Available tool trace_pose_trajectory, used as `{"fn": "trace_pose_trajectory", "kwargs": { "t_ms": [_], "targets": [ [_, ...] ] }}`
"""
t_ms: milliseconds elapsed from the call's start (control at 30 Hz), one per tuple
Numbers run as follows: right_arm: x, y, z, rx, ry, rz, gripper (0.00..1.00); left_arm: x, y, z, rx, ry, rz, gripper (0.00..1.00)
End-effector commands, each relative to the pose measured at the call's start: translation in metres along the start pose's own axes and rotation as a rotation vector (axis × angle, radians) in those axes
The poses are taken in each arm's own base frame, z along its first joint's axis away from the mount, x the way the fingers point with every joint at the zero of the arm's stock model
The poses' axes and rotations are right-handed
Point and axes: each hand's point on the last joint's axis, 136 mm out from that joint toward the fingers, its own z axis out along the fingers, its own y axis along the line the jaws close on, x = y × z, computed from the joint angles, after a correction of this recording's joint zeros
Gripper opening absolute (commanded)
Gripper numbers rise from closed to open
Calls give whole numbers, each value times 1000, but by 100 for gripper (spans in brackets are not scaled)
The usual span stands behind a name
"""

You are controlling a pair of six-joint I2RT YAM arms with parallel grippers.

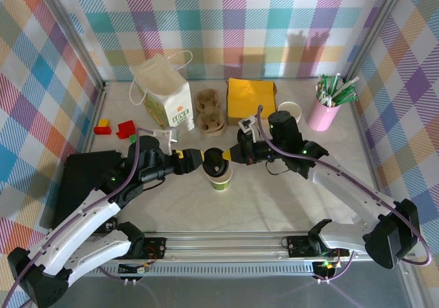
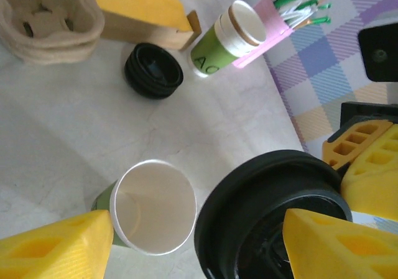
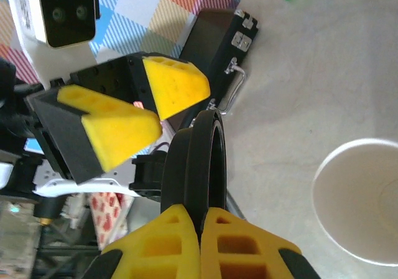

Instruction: Pack the takeout coffee

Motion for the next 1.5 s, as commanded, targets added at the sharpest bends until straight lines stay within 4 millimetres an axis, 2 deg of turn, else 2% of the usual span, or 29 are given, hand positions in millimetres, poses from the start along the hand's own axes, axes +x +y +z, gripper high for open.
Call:
{"fn": "trace_pose_trajectory", "kwargs": {
  "t_ms": [0, 167, 267, 533, 1000, 1100, 1333, 1467],
  "targets": [
    [-1, -2, 4, -48, -5, 110, 0, -2, -7, 3, 51, -4, 16, 71],
    [5, -31, 10, -27, -14, 179, 0, 2, -4, 12, 56, 9, 0, 70],
    [9, -36, 15, -55, 3, 188, 0, 7, 0, 19, 58, 29, 5, 70],
    [14, -65, 18, -36, -15, 236, 0, 19, 7, 36, 60, 80, -13, 68],
    [23, -104, 23, 13, -27, 289, 0, 26, 11, 47, 61, 113, -44, 67],
    [25, -109, 23, 32, -27, 291, 7, 27, 11, 47, 58, 116, -45, 67],
    [29, -120, 22, 94, -25, 291, 31, 29, 13, 51, 56, 128, -54, 67],
    [29, -123, 23, 109, -23, 291, 36, 30, 13, 53, 57, 132, -58, 67]
  ]
}}
